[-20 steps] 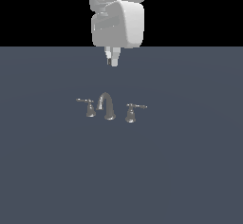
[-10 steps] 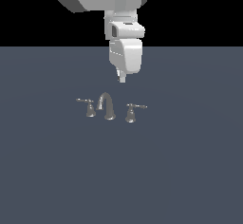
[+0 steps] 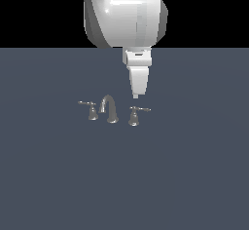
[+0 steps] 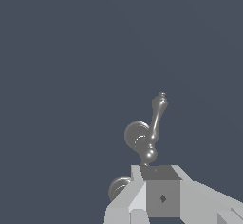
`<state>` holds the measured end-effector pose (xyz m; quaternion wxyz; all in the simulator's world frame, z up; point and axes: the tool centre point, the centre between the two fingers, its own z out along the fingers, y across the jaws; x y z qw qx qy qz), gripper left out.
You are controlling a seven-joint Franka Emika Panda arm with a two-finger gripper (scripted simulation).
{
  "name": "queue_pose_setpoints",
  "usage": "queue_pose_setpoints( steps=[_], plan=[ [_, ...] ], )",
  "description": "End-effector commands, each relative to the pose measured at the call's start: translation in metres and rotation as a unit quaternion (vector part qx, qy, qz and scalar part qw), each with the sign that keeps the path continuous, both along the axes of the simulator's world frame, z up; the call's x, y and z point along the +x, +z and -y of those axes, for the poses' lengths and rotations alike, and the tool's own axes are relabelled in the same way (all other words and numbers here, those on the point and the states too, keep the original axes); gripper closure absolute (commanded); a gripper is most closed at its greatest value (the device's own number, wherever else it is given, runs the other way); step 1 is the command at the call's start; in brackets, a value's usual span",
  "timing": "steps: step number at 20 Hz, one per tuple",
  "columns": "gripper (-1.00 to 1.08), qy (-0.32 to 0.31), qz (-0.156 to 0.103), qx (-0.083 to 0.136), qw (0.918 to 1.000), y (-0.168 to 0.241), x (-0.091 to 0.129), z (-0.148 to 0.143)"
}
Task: Turn on the faucet by rotating a designated handle.
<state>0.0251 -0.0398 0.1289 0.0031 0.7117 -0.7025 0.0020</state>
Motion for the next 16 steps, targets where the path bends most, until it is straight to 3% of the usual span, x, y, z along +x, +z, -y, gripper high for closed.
queue_pose_setpoints(
  steps=[1,9,16],
  plan=[
    [1.08,-0.031,0.001,0.000,0.9995,-0.014,0.008,0.011],
    [1.08,-0.100,0.001,0.002,0.9950,-0.045,0.024,0.036],
    [1.08,-0.118,0.001,0.003,0.9930,-0.053,0.028,0.043]
  ],
)
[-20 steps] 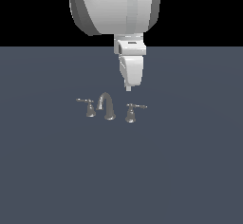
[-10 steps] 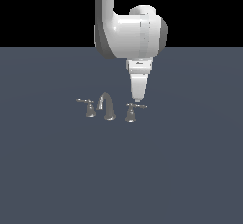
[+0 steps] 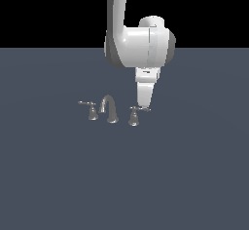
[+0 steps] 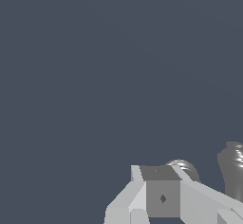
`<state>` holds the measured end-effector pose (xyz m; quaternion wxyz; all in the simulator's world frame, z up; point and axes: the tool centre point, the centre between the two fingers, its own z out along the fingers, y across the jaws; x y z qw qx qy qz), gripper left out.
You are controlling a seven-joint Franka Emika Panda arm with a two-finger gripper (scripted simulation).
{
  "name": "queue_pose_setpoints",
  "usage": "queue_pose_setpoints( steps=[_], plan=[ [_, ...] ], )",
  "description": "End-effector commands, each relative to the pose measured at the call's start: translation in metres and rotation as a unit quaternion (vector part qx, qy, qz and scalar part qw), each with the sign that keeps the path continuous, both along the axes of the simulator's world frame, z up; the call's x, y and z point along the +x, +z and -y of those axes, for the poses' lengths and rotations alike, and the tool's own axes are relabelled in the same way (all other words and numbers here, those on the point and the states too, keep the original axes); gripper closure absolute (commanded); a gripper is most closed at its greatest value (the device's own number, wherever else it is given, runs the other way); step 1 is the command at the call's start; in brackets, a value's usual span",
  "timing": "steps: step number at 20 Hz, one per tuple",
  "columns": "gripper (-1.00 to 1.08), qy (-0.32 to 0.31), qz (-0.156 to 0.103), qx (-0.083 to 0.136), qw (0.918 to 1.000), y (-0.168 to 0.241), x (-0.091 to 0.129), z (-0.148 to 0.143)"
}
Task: Turn on the faucet by rotating a designated handle.
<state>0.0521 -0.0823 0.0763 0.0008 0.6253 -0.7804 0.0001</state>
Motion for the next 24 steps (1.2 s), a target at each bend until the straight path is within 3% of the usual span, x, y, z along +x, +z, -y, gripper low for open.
queue_pose_setpoints(
  steps=[1,6,19,21,24],
  plan=[
    [1.08,-0.001,0.001,0.001,1.0000,0.000,0.001,0.000],
    [1.08,-0.001,0.001,0.001,1.0000,0.000,0.000,0.000],
    [1.08,-0.001,0.001,0.001,1.0000,0.000,-0.040,0.010],
    [1.08,0.004,0.005,0.002,1.0000,0.001,-0.032,0.003],
    [1.08,0.003,0.004,0.002,1.0000,0.000,-0.042,0.000]
  ],
)
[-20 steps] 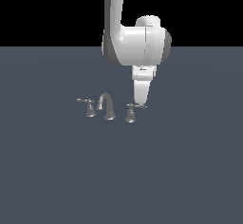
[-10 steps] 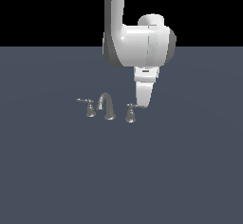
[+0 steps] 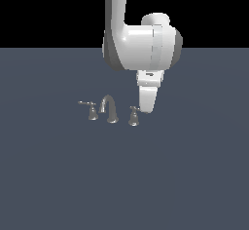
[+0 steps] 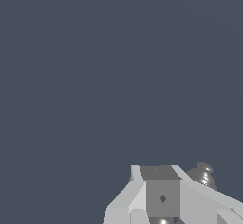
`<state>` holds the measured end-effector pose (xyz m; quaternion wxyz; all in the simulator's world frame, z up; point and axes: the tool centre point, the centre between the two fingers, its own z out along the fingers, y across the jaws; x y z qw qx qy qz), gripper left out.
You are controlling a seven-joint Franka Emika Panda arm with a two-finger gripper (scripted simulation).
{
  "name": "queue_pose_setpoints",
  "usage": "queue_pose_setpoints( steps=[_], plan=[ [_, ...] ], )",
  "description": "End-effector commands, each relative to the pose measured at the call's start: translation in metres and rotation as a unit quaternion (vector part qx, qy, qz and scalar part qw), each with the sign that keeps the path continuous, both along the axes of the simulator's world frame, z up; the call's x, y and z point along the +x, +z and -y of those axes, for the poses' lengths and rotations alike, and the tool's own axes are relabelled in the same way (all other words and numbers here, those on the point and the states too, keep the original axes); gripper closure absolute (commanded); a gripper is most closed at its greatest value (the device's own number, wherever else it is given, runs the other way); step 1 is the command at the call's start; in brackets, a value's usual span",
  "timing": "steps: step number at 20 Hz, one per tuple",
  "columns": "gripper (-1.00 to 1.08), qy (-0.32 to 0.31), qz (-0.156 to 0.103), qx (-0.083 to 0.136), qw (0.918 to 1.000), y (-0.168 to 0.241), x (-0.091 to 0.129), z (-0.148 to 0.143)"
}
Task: Turn on the faucet by rotating a designated handle.
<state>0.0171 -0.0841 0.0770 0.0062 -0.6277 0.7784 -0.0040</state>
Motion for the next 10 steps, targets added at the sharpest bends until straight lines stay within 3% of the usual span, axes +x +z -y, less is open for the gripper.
queue_pose_setpoints(
  steps=[1,10],
  plan=[
    [1.08,0.000,-0.004,0.000,1.0000,0.000,-0.010,-0.003],
    [1.08,-0.003,-0.007,-0.001,1.0000,0.000,-0.040,-0.013]
  ],
)
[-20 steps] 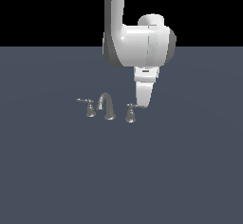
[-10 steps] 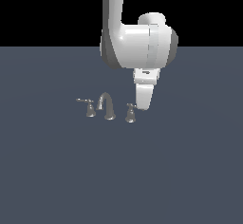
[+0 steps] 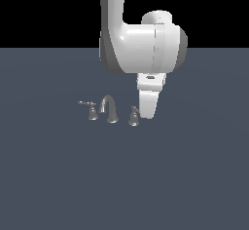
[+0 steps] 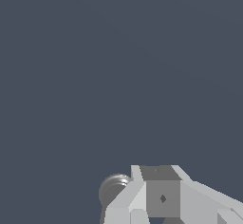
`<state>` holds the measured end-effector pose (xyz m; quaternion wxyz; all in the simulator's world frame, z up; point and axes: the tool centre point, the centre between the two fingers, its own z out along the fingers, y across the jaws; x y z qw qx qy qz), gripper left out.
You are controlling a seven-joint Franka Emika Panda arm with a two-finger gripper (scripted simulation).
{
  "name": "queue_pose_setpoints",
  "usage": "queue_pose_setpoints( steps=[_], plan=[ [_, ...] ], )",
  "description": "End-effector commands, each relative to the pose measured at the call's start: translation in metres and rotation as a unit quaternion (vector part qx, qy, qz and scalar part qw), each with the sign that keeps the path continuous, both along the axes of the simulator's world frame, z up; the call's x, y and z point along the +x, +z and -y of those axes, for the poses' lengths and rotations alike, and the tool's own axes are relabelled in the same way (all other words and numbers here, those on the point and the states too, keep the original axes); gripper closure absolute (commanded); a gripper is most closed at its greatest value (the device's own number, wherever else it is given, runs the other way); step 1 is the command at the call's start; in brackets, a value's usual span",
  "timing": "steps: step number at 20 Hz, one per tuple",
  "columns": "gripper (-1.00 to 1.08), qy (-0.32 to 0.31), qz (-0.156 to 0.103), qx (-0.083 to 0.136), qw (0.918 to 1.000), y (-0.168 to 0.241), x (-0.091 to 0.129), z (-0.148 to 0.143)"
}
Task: Turn on the faucet by rotating a designated handle.
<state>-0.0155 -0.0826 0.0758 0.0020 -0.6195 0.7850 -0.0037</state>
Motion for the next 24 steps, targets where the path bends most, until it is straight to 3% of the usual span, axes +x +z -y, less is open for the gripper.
queue_pose_setpoints(
  steps=[1,3,12,13,14,24],
  plan=[
    [1.08,0.007,-0.004,0.002,1.0000,0.001,-0.011,-0.012],
    [1.08,0.000,-0.002,0.000,1.0000,0.000,-0.007,-0.003],
    [1.08,0.006,-0.004,0.002,1.0000,0.001,-0.021,-0.053],
    [1.08,0.006,-0.004,0.002,1.0000,0.001,-0.021,-0.053],
    [1.08,-0.015,-0.005,-0.003,0.9999,0.000,-0.022,-0.024],
    [1.08,0.005,-0.004,0.001,1.0000,0.001,0.001,-0.087]
  ],
)
